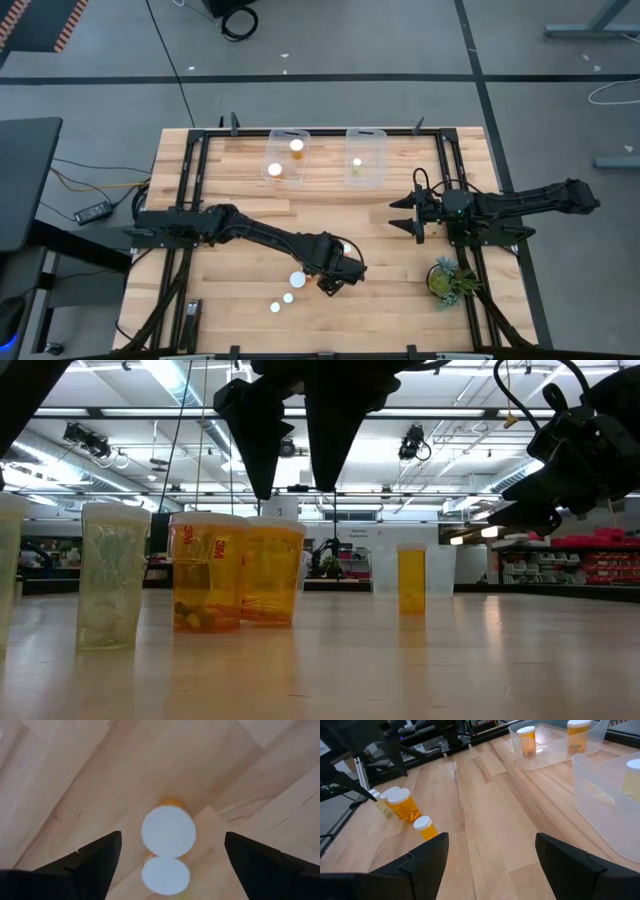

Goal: Pick and place medicine bottles into bin by pill shape (circle, oval)
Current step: Put the big orange pill bottle into the left transparent bin

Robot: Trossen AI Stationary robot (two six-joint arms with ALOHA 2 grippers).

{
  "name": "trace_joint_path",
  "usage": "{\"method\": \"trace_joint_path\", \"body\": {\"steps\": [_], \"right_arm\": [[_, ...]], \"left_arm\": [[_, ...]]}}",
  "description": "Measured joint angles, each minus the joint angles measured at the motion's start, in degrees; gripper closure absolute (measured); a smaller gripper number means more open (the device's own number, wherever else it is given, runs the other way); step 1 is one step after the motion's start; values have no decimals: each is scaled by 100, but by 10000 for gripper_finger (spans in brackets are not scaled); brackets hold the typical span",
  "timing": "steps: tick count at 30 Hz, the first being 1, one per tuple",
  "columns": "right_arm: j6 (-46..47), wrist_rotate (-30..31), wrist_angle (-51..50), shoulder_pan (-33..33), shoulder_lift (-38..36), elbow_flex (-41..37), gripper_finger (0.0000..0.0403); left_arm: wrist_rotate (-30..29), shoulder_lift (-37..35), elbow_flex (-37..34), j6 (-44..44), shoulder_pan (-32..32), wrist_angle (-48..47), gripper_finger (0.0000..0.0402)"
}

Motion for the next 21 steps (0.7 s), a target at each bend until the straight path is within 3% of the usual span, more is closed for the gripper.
{"method": "trace_joint_path", "body": {"steps": [15,21], "right_arm": [[-1,0,1,0,1,1,98],[-2,0,2,-1,1,-1,98]], "left_arm": [[100,111,0,47,0,5,37],[257,169,-436,154,4,297,37]]}}
